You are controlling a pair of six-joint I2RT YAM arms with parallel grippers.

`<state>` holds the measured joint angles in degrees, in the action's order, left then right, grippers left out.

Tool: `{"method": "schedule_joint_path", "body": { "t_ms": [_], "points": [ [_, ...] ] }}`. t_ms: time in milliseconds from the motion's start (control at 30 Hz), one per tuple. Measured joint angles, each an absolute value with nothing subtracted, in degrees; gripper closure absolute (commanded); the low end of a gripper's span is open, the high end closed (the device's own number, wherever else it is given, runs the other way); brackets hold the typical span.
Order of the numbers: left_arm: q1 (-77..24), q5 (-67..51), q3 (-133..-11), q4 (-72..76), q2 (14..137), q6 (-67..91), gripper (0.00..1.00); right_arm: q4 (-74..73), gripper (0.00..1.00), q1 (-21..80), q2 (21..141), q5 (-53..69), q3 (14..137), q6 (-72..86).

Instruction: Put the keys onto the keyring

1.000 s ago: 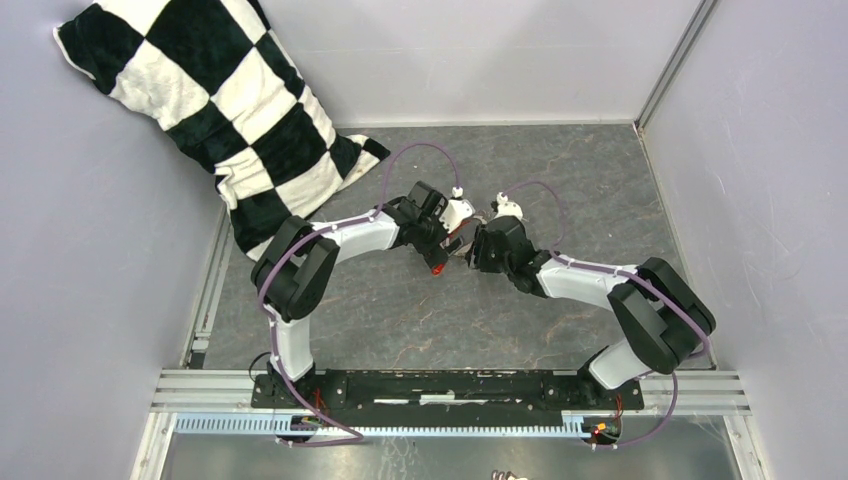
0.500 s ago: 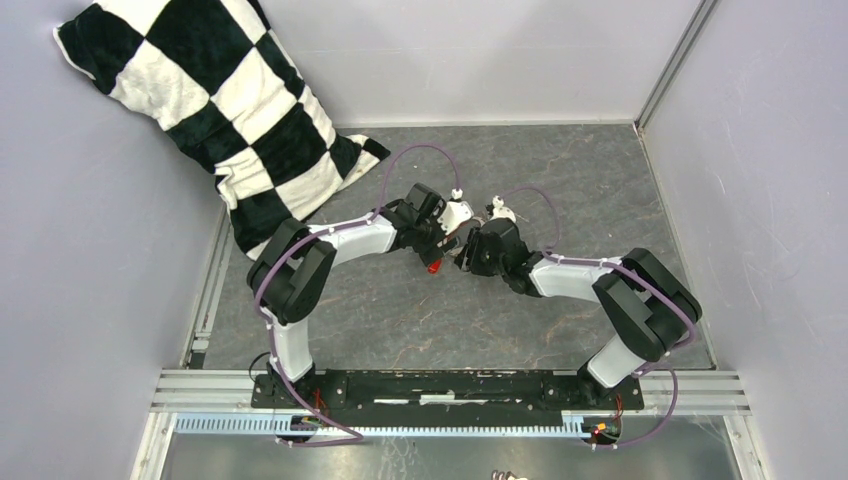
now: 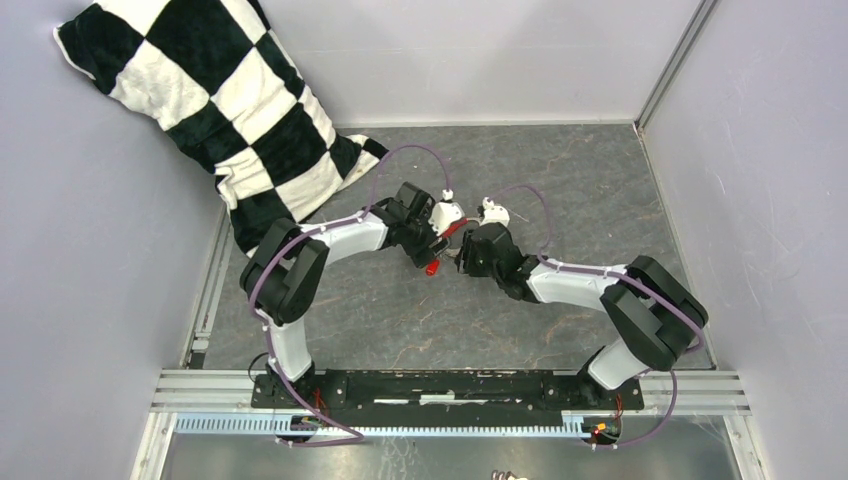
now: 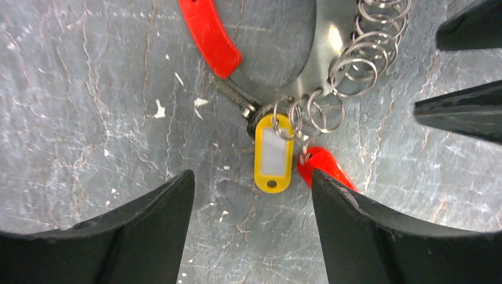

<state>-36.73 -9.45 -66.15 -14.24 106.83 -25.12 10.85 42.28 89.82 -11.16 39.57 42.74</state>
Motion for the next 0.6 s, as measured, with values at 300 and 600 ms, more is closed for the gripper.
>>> {"method": "schedule_joint_path", "body": {
  "t_ms": [300, 600],
  "points": [
    [-27.8, -19.2, -69.1, -18.3, 106.2, -21.1, 0.12, 12.8, 0.55, 47.6, 88.1, -18.2, 39.8, 23.6],
    [-27.1, -20.1, -69.2, -19.4, 103.3, -21.0, 0.12, 12.2, 0.61, 47.6, 94.1, -13.2, 45.6, 8.8]
  ]
}}
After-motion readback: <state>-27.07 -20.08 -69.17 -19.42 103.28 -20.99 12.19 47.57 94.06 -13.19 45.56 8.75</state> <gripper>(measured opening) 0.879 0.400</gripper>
